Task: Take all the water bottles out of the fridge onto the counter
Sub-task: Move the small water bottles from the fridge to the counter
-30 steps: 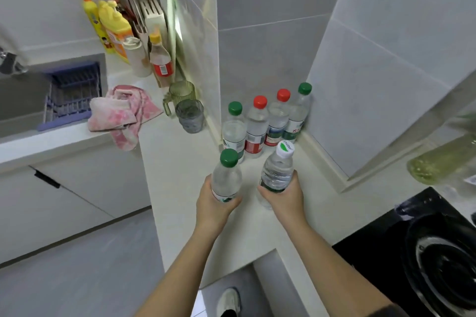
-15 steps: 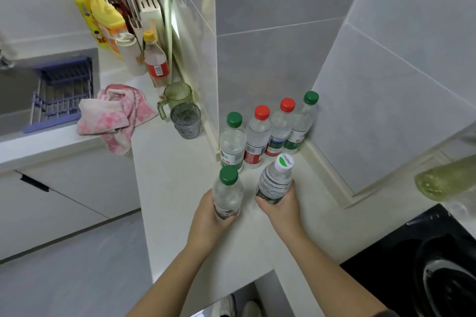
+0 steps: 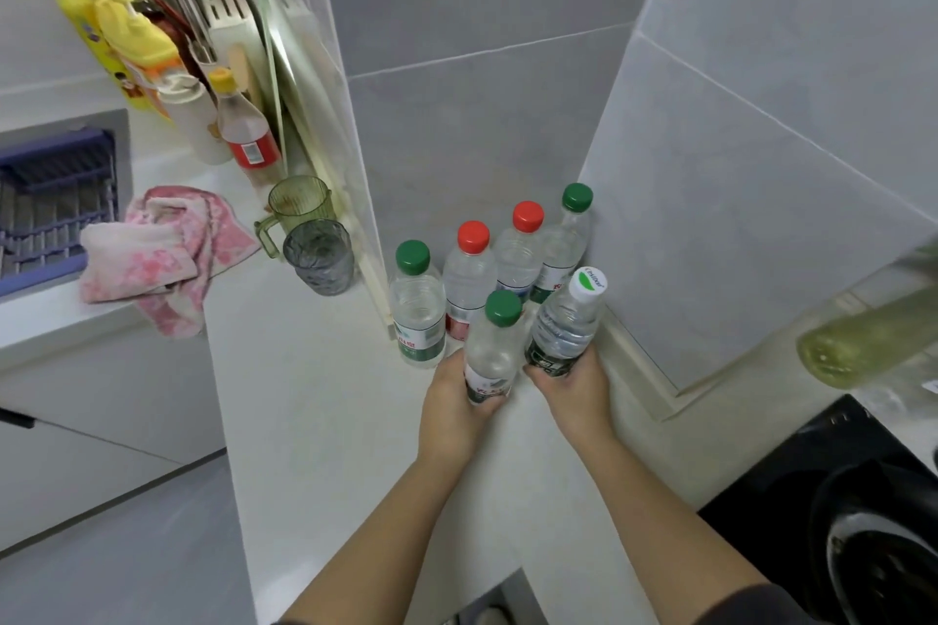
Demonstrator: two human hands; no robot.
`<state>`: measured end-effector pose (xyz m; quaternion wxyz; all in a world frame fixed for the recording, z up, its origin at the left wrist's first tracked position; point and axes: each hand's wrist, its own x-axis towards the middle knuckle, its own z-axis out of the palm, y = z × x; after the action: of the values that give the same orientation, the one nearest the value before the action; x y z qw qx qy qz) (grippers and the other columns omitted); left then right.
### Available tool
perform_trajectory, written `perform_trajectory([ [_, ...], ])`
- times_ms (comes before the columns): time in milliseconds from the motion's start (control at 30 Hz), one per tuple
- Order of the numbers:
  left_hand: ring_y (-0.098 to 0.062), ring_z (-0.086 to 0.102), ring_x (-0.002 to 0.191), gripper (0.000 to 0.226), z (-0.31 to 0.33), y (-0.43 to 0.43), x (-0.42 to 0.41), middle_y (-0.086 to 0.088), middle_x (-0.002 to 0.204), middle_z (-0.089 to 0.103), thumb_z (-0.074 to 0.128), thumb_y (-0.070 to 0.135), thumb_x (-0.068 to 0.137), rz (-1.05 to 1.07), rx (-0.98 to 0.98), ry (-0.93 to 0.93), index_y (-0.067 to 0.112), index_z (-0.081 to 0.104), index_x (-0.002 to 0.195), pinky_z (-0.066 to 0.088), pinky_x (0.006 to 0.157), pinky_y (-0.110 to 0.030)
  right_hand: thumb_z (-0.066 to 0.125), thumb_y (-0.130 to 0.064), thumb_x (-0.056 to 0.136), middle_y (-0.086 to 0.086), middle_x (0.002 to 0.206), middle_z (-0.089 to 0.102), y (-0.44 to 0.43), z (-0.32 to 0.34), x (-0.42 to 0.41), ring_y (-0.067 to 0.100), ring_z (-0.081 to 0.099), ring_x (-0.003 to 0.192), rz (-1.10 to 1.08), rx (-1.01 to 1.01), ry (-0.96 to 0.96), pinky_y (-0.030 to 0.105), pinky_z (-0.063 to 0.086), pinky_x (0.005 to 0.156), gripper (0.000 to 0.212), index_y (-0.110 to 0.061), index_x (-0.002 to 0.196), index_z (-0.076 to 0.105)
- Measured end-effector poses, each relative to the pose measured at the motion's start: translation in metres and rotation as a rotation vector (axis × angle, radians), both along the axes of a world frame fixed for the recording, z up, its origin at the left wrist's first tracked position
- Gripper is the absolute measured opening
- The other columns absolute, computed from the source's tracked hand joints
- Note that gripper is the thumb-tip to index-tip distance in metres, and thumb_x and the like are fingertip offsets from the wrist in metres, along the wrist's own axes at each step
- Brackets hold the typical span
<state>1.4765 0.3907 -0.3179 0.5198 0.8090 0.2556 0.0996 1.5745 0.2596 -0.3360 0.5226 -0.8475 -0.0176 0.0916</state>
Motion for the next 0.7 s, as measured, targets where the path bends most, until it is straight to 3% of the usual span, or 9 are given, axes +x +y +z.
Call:
perform_trajectory([
  [233,-0.007,0.057,0.106,0.063,-0.001,-0.012,0.04,0.009,0.118,0.061,0.084,0.019,0.07,-0.035,0.022,-0.001,0.02,0.056,0.126,0.041,0.085,-0.011,0.083,-0.037,0.057,-0.005,0.109,0.069,-0.008,-0.004,0.035,0.012,0.066,0.102,0.006,-0.003,-0.058,0.044,0.056,0.088,0.062,-0.026,0.114,0.06],
  [433,-0.025,0.058,0.112,0.065,0.0,-0.007,0.051,-0.007,0.127,0.056,0.078,0.026,0.079,-0.14,0.225,0.246,0.013,0.044,0.134,0.048,0.088,-0.032,0.09,-0.03,0.065,0.014,0.108,0.059,-0.015,-0.002,0.036,0.031,0.058,0.102,0.039,-0.242,-0.162,0.039,0.05,0.084,0.063,-0.003,0.111,0.055],
  [533,-0.029,0.06,0.11,0.061,0.007,-0.006,0.057,-0.013,0.123,0.058,0.075,0.032,0.083,-0.17,0.363,0.391,0.006,0.045,0.13,0.048,0.084,-0.034,0.089,-0.03,0.067,0.014,0.098,0.064,-0.017,-0.003,0.032,0.033,0.063,0.089,-0.02,-0.238,-0.119,0.042,0.053,0.073,0.06,-0.006,0.104,0.048],
  [700,-0.032,0.063,0.103,0.05,0.01,-0.015,0.075,-0.014,0.112,0.066,0.071,0.033,0.086,-0.148,0.297,0.414,0.005,0.048,0.12,0.048,0.078,-0.035,0.084,-0.022,0.075,0.007,0.075,0.062,-0.017,-0.004,0.037,0.031,0.064,0.074,-0.092,-0.218,-0.125,0.035,0.046,0.062,0.049,-0.011,0.092,0.039],
])
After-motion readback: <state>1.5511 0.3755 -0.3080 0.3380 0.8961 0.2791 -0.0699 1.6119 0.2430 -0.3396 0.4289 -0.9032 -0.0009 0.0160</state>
